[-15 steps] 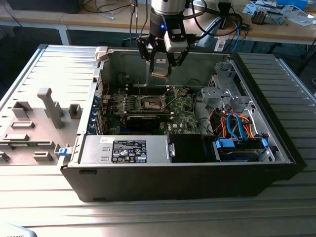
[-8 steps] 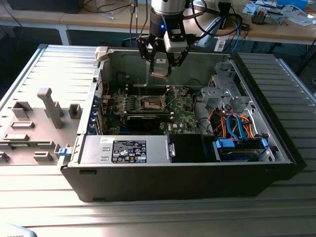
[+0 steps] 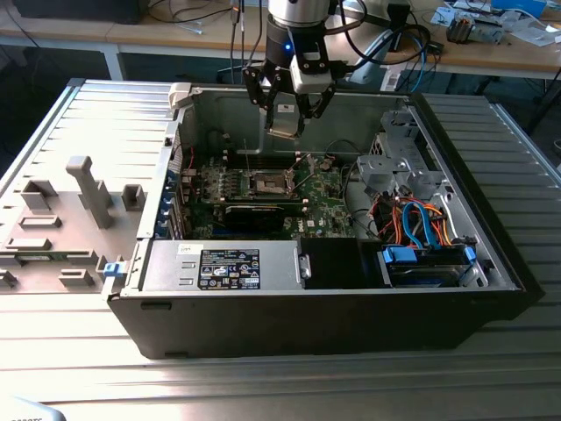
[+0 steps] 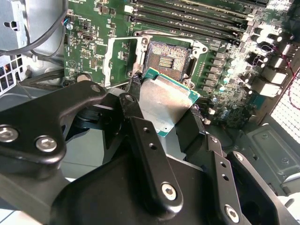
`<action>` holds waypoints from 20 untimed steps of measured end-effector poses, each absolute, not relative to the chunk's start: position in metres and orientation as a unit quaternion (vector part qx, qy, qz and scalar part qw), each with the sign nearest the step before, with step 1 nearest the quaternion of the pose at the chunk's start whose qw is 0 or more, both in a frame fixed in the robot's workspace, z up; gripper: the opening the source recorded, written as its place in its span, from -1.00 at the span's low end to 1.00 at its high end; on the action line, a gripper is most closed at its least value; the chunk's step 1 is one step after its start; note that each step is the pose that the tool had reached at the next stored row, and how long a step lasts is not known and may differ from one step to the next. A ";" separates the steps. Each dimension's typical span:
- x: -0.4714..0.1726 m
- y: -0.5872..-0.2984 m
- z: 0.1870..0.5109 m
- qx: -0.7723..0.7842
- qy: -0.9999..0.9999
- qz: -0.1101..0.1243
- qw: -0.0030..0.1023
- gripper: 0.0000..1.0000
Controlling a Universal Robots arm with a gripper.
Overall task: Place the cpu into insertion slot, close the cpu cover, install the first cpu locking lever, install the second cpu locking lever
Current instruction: 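Place the cpu into insertion slot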
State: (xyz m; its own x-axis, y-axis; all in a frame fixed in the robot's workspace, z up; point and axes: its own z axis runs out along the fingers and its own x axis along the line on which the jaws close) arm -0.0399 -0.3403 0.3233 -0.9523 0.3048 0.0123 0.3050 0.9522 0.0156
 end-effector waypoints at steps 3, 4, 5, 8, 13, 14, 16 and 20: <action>-0.040 -0.340 0.323 -0.157 -0.988 -0.009 0.005 0.08; -0.040 -0.340 0.323 -0.157 -0.988 -0.009 0.005 0.08; -0.040 -0.340 0.323 -0.158 -0.987 -0.009 0.005 0.08; -0.040 -0.340 0.323 -0.160 -0.987 -0.009 0.005 0.08; -0.040 -0.340 0.323 -0.163 -0.987 -0.009 0.005 0.08; -0.040 -0.340 0.323 -0.163 -0.987 -0.009 0.005 0.08; -0.040 -0.340 0.323 -0.165 -0.986 -0.009 0.005 0.08; -0.040 -0.340 0.323 -0.168 -0.986 -0.009 0.005 0.08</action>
